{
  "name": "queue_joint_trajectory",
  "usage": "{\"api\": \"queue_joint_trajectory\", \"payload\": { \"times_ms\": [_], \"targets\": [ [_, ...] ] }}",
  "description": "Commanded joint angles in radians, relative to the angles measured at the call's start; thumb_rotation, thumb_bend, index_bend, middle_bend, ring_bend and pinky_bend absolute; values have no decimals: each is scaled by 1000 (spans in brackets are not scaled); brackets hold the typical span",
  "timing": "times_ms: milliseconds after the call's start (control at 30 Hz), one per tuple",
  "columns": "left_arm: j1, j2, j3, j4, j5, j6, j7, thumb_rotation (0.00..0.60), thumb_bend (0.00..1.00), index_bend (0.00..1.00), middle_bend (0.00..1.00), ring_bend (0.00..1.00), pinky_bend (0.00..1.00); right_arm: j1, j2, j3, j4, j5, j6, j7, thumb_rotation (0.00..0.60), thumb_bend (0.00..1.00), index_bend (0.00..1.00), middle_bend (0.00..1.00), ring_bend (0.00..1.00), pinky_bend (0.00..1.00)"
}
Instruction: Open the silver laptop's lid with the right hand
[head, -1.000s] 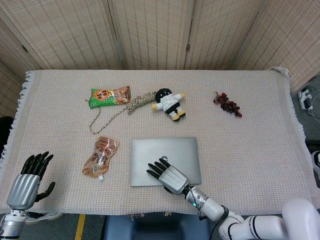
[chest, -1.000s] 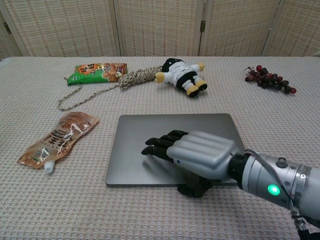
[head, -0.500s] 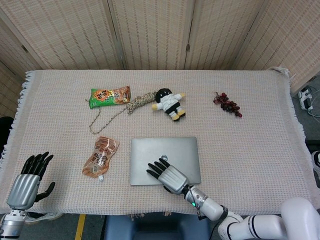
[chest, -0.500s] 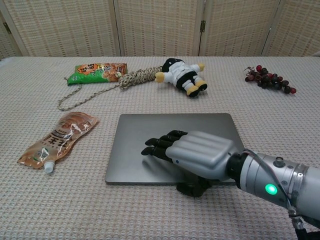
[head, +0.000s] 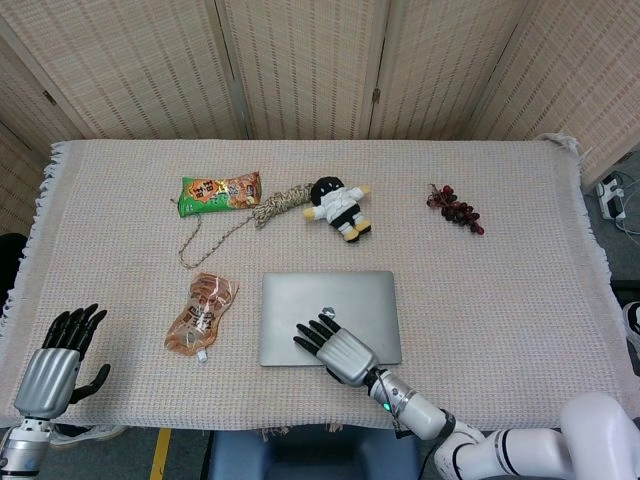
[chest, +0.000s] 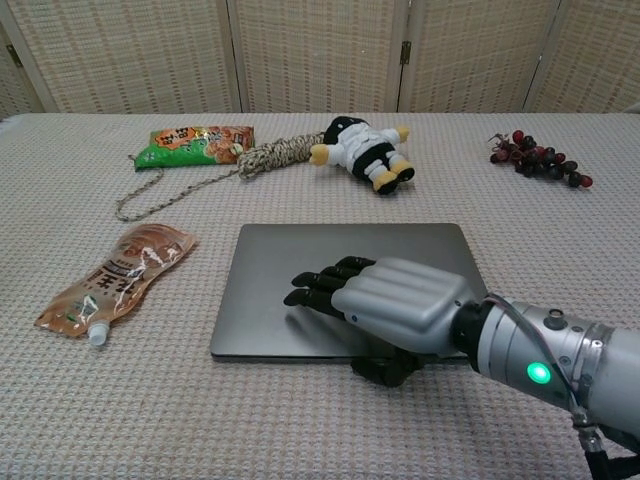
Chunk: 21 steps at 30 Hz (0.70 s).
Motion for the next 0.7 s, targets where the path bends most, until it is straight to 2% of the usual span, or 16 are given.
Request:
{"api": "queue_joint_trajectory", "payload": {
  "times_ms": [33, 433, 700],
  "targets": [
    [0, -1, 0, 2, 0, 0, -3, 600, 411, 21, 63, 13, 0, 2, -1, -1, 0, 3, 0, -4, 600, 578, 0, 0, 0, 0],
    [-18, -13, 4, 30, 21, -16, -45, 600, 412, 19, 63, 14, 0, 13, -5, 1, -9, 0, 25, -54, 600, 743, 0, 0, 0, 0],
    [-54, -43, 18, 68, 70, -43, -100, 600, 412, 36, 63, 15, 0, 28, 11, 24, -48, 16, 56, -155, 600, 748, 0, 0, 0, 0]
  ]
}}
